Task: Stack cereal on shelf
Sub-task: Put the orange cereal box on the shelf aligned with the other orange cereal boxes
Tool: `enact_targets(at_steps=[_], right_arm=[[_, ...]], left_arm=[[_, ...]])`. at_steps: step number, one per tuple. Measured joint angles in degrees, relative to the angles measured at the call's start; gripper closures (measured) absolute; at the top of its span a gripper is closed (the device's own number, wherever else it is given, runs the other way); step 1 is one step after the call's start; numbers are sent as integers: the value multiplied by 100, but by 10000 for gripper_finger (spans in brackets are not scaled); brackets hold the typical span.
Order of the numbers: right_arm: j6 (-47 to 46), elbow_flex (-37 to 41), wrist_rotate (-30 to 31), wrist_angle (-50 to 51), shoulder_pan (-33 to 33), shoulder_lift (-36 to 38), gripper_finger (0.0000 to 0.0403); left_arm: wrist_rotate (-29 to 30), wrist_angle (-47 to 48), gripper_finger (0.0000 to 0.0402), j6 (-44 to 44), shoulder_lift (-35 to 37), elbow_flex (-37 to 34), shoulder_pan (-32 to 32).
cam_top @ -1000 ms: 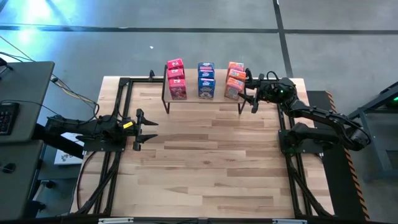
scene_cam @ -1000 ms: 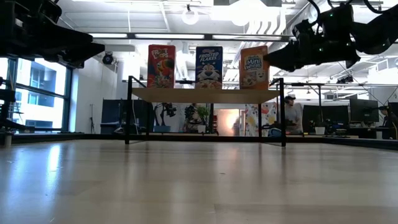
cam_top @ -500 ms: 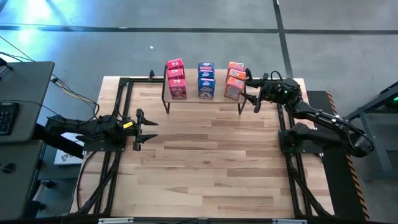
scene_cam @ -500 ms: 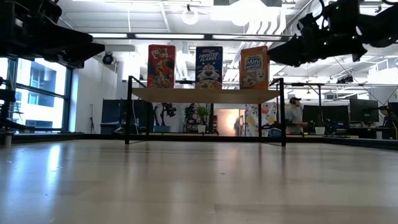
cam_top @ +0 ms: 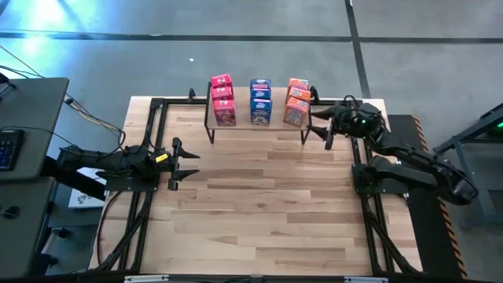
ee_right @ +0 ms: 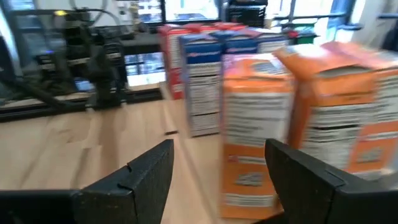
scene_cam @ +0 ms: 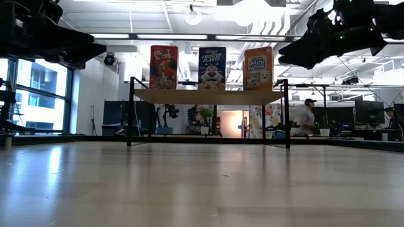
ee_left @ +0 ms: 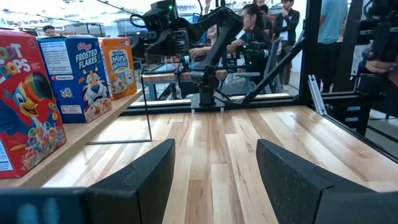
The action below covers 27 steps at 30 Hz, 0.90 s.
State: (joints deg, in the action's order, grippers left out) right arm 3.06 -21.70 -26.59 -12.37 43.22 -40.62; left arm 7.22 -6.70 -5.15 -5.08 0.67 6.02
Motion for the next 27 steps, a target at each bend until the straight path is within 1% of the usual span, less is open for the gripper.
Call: enact_targets(at_steps=[2, 10, 14, 21, 27], right_arm=[[-61, 1, 103, 35, -219, -70, 157], [-252, -1, 1105, 100, -1165, -264, 157], [-329, -1, 1498, 97, -1522, -368, 157], [-477, -3, 2078, -172, -1935, -642, 157], [-571, -6, 2485, -466, -2084, -949, 158]], left_arm=[[0, 2, 186, 0, 0, 0, 0], [0, 1, 186, 0, 1, 0, 0], [0, 0, 186, 0, 2, 0, 0], [0, 1, 186, 0, 0, 0, 1], [-2, 0, 186, 0, 0, 2, 2]])
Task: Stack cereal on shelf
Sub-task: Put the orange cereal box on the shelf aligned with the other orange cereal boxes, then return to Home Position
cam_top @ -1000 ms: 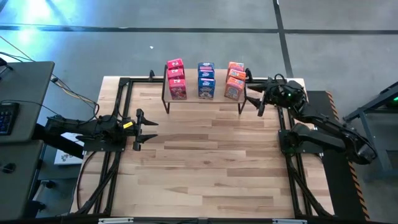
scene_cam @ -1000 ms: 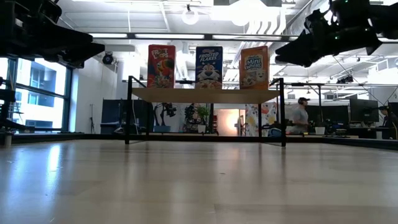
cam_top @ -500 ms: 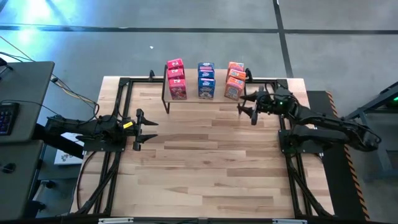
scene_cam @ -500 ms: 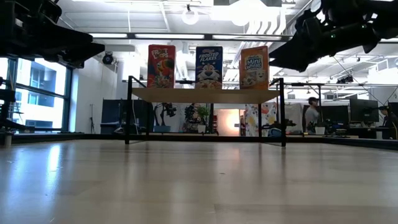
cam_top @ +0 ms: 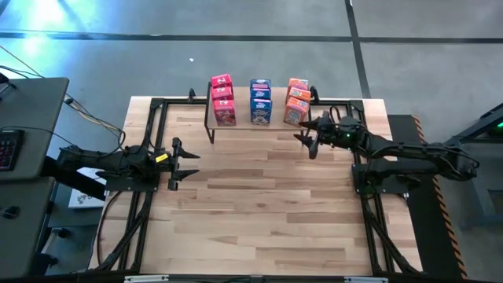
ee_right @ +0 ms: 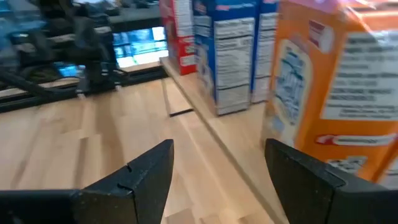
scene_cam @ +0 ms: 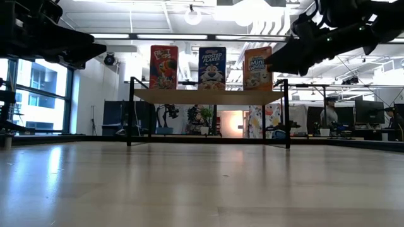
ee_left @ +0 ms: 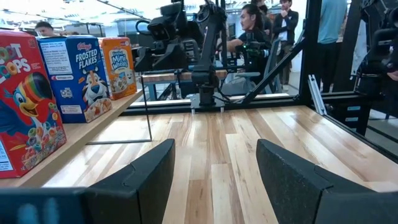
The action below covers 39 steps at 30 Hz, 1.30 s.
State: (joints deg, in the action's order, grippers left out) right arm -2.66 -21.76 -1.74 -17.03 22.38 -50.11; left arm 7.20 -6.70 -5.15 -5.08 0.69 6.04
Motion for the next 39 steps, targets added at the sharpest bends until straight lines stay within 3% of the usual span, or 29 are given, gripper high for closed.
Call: enact_targets(at_steps=[8, 19, 24, 32, 39], right_arm=[[-14, 0, 579, -70, -5, -133, 158], [2, 0, 578, -83, -1, -118, 158], [7, 0, 268, -82, -5, 38, 158], [70, 0, -848, 198, -5, 713, 158], [171, 0, -951, 904, -5, 1559, 158]], left_arm=[[2, 0, 186, 0, 0, -2, 0], [1, 2, 186, 0, 0, -1, -2], [2, 0, 186, 0, 0, -1, 0], [0, 0, 186, 0, 0, 0, -2], [1, 1, 186, 0, 2, -1, -1]])
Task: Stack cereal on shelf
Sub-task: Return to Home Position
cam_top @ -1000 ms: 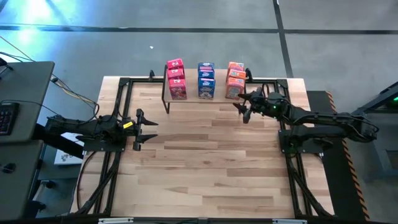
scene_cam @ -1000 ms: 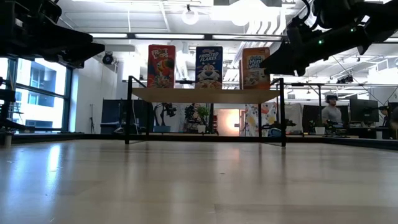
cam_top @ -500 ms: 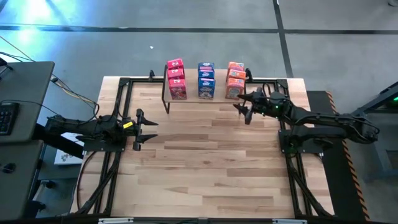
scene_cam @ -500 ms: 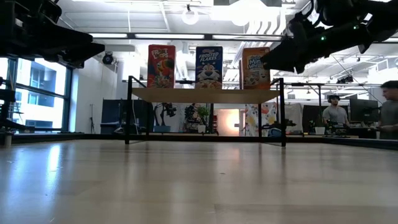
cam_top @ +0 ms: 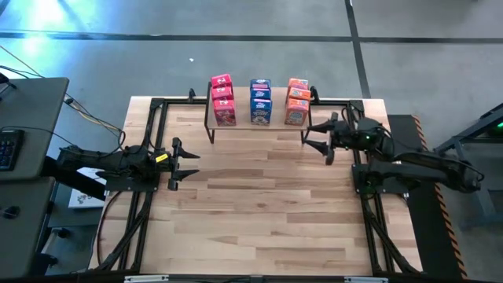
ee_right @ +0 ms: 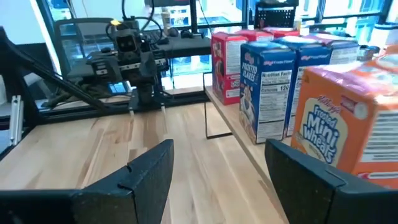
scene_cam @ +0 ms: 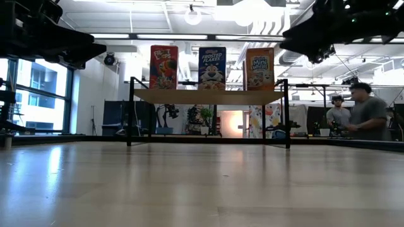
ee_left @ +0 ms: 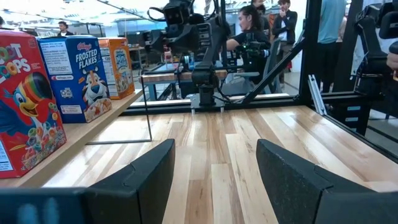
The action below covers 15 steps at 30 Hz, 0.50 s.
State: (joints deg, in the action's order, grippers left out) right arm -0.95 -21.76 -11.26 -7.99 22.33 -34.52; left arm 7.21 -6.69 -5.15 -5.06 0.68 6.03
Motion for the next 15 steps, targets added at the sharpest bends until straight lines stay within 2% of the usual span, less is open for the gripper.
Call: enact_targets(at_steps=[4, 10, 15], right_arm=[[327, 0, -217, 399, 0, 375, 158], [741, 0, -903, 1041, 0, 767, 158], [726, 4, -934, 1485, 0, 1040, 158]], left_arm=[[-1, -1, 186, 0, -1, 1, 0], [0, 47, 186, -49, -2, 1, 0], [-1, 98, 186, 42, -2, 1, -1]])
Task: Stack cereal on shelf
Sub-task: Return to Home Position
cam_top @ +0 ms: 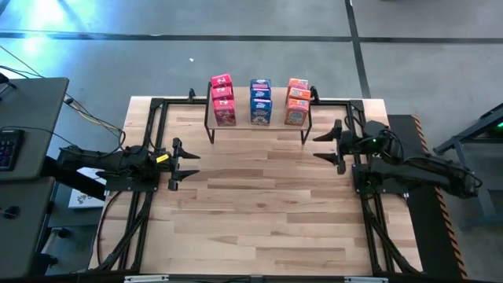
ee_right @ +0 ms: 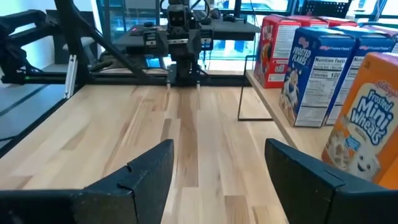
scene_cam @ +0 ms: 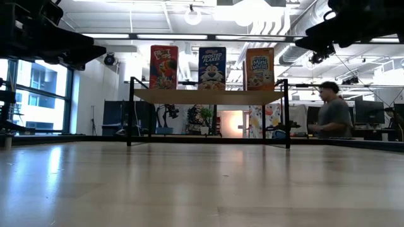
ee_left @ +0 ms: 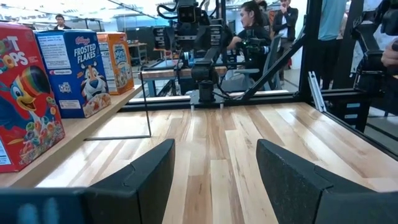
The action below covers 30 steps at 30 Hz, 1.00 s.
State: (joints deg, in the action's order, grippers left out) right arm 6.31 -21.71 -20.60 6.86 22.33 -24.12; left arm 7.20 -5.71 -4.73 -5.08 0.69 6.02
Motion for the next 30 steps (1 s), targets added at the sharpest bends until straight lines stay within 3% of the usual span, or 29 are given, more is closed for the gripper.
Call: enact_targets(at_steps=[4, 15, 20, 26, 30], right_arm=[[-87, 124, -2, -133, 0, 143, 158], [-1384, 1891, 1, -2958, 0, 523, 158], [-1549, 2114, 2, -3145, 0, 548, 158], [-1422, 2114, 75, -3054, -104, 547, 158], [-1220, 2114, 92, -3020, -111, 547, 158]], left_arm=[[0, 2, 186, -1, 1, 0, 1], [2, -38, 186, -296, 0, 0, 1], [126, -59, 186, 222, 0, 0, 2], [1073, 242, 186, 1218, 2, 0, 0], [969, 239, 186, 1314, 4, 0, 2]])
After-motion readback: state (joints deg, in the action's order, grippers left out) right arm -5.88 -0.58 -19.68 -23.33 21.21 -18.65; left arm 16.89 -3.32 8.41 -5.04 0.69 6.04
